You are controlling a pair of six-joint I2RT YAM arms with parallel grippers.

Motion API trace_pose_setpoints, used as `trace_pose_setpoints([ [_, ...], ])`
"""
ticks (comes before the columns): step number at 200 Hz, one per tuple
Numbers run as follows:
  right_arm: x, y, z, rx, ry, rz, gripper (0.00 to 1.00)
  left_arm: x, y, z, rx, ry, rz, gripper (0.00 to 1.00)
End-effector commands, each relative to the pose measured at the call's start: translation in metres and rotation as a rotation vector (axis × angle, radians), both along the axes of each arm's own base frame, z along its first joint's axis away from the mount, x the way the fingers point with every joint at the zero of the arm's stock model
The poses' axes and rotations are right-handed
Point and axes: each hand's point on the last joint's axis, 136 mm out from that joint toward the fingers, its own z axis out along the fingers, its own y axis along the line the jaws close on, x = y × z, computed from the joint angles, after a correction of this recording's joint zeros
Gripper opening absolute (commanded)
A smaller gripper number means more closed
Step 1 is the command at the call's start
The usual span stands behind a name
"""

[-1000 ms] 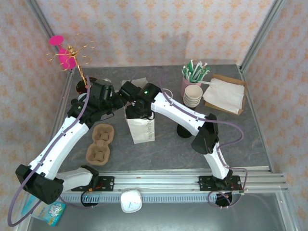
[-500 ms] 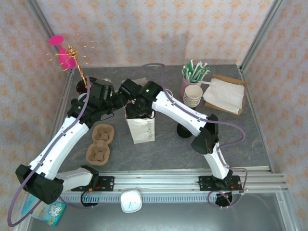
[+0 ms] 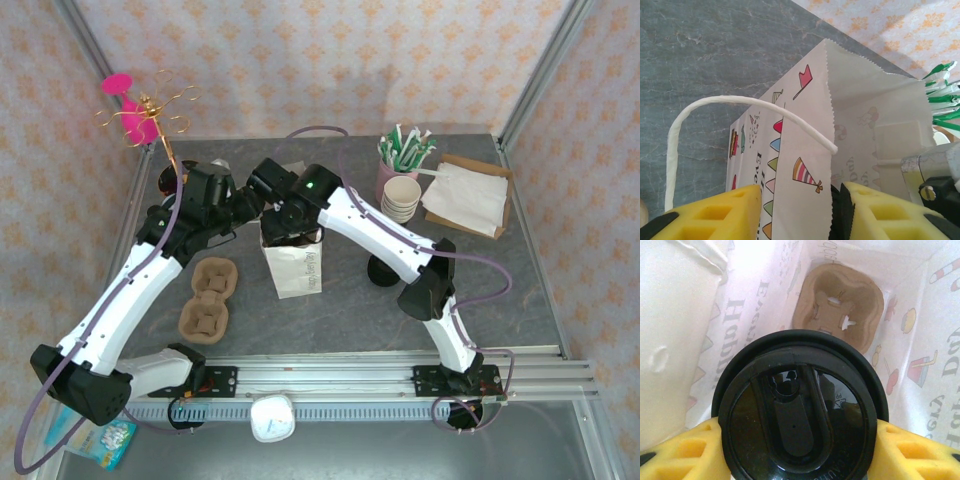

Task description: Pack the takeout coffee

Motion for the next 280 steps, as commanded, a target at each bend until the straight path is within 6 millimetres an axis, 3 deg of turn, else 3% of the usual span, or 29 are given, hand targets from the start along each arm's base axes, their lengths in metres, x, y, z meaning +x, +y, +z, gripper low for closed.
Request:
trace_pose_setpoints([
  [1, 0.001, -0.006, 0.041, 0.074, -0.066, -0.017, 0.37, -0.001, 0.004, 0.02, 0.003, -0.058, 0.009, 0.49],
  [49, 0.003, -0.009, 0.052, 0.097, -0.081, -0.023, 0.25, -0.001, 0.006, 0.029, -0.001, -0.079, 0.018, 0.5],
  [141, 0.003, -0.016, 0.088, 0.179, -0.131, -0.038, 0.17, -0.002, 0.005, 0.042, -0.013, -0.106, 0.012, 0.51],
  [199, 0.0, -0.018, 0.061, 0.112, -0.081, -0.022, 0.17, -0.005, 0.005, 0.042, -0.019, -0.105, 0.009, 0.51],
  [234, -0.003, -0.026, 0.04, 0.047, -0.054, -0.028, 0.17, -0.007, 0.007, 0.036, -0.01, -0.093, 0.014, 0.51],
  [280, -0.003, -0.022, 0.023, 0.008, -0.036, -0.018, 0.17, -0.005, 0.005, 0.026, -0.012, -0.077, 0.008, 0.51],
])
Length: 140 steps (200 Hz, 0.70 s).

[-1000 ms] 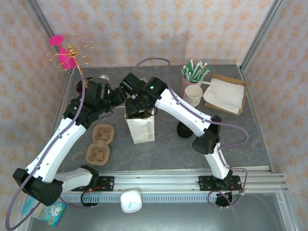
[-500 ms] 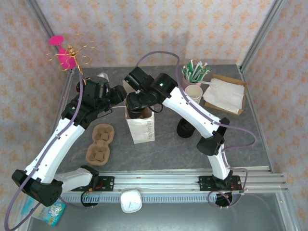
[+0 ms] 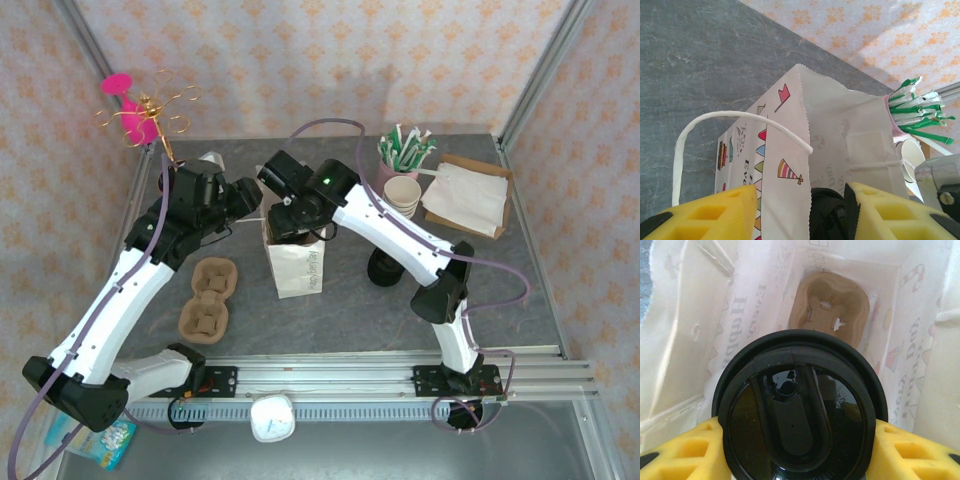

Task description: Pack the takeout coffee

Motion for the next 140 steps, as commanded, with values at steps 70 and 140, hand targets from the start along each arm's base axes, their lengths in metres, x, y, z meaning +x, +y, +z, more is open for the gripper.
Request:
trace_pose_setpoints([
  [70, -0.002, 0.002, -0.035, -0.099, 0.03, 0.022, 0.17, -0.001, 0.005, -0.004, 0.025, -0.004, 0.013, 0.51],
  [140, -0.001, -0.006, -0.07, -0.197, 0.061, 0.013, 0.18, 0.0, 0.007, -0.006, 0.036, -0.002, 0.026, 0.51],
])
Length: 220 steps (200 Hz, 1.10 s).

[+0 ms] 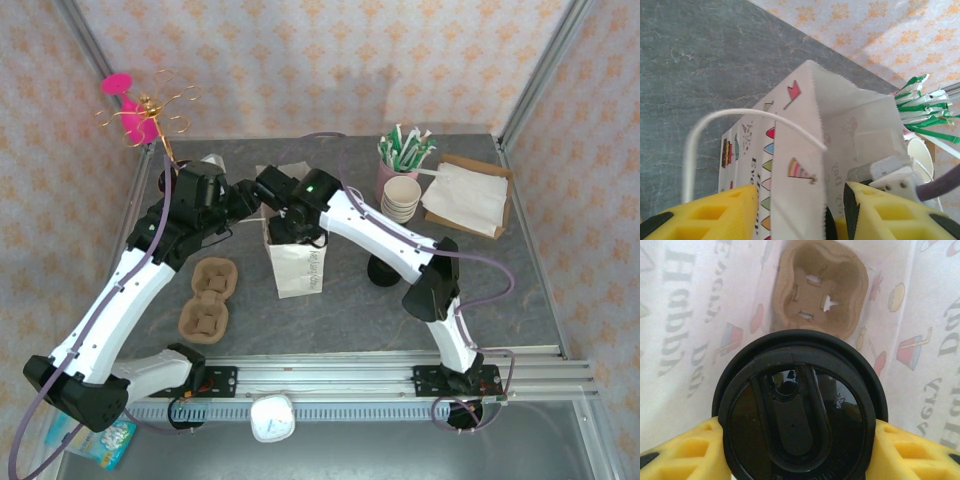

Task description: Pack the takeout coffee

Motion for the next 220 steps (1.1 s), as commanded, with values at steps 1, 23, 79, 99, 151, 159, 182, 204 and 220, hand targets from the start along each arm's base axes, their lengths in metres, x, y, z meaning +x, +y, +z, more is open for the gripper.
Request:
trace_pose_setpoints([
  [1, 0.002, -0.006, -0.019, -0.074, 0.0, 0.007, 0.18, 0.0, 0.006, 0.0, 0.028, -0.014, 0.02, 0.51],
  [23, 0.002, -0.007, -0.029, -0.098, 0.01, 0.009, 0.18, 0.0, 0.008, 0.001, 0.035, -0.017, 0.028, 0.51],
  [79, -0.001, 0.001, -0.041, -0.08, 0.034, 0.02, 0.24, 0.0, 0.009, 0.002, 0.037, -0.019, 0.029, 0.51],
  [99, -0.002, 0.0, -0.049, -0.081, 0.044, 0.021, 0.24, 0.0, 0.008, 0.004, 0.036, -0.022, 0.026, 0.52],
  [151, -0.005, 0.002, -0.056, -0.065, 0.057, 0.019, 0.27, 0.0, 0.009, 0.003, 0.04, -0.019, 0.027, 0.52],
  [159, -0.005, 0.003, -0.055, -0.057, 0.055, 0.019, 0.29, 0.0, 0.009, 0.003, 0.04, -0.02, 0.026, 0.52],
  [182, -0.007, 0.003, -0.06, -0.06, 0.063, 0.02, 0.3, 0.001, 0.007, 0.004, 0.034, -0.022, 0.022, 0.52],
  [204, -0.011, 0.0, -0.075, -0.074, 0.089, 0.021, 0.3, 0.001, 0.007, 0.004, 0.035, -0.021, 0.023, 0.53],
  [220, -0.013, 0.001, -0.081, -0.069, 0.101, 0.026, 0.3, 0.001, 0.008, 0.003, 0.039, -0.019, 0.026, 0.54],
])
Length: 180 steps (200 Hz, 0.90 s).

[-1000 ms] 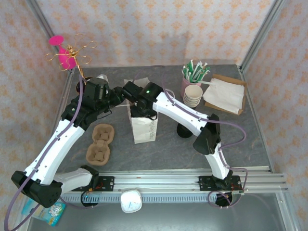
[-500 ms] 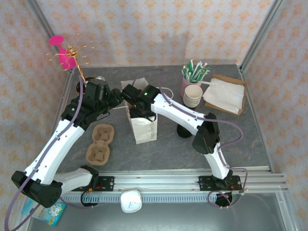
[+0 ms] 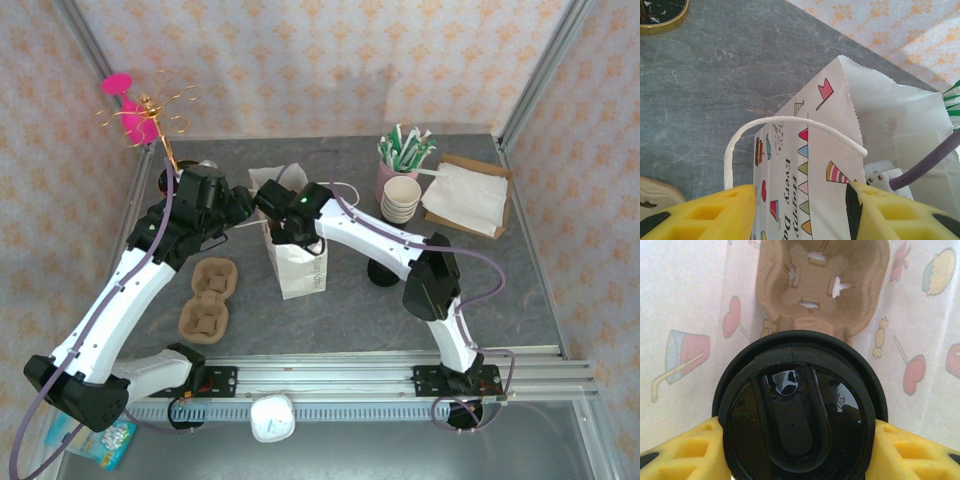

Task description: Pack the takeout coffee

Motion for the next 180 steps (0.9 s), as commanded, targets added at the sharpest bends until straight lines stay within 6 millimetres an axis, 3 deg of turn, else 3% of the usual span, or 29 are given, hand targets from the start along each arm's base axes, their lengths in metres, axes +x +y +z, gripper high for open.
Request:
trace_pose_setpoints([
  [1, -0.014, -0.006, -0.031, -0.072, 0.052, 0.018, 0.3, 0.008, -0.01, 0.02, -0.044, -0.081, -0.037, 0.54],
  [34, -0.015, -0.01, -0.045, -0.102, 0.069, 0.021, 0.32, 0.008, -0.009, 0.022, -0.039, -0.088, -0.032, 0.55],
  [66, -0.01, -0.01, -0.038, -0.096, 0.041, 0.014, 0.35, 0.008, -0.006, 0.022, -0.013, -0.092, -0.036, 0.57],
  [103, -0.015, -0.016, -0.055, -0.13, 0.066, 0.02, 0.37, 0.006, -0.003, 0.026, 0.008, -0.111, -0.043, 0.59],
  [121, -0.01, -0.011, -0.044, -0.101, 0.044, 0.012, 0.39, 0.006, -0.003, 0.025, 0.005, -0.108, -0.041, 0.59],
  [141, -0.006, -0.005, -0.027, -0.07, 0.022, 0.008, 0.49, 0.005, -0.004, 0.023, 0.003, -0.102, -0.045, 0.6],
  [180, 0.002, -0.004, -0.002, -0.06, -0.031, -0.003, 0.61, 0.006, -0.006, 0.022, -0.002, -0.1, -0.052, 0.6],
])
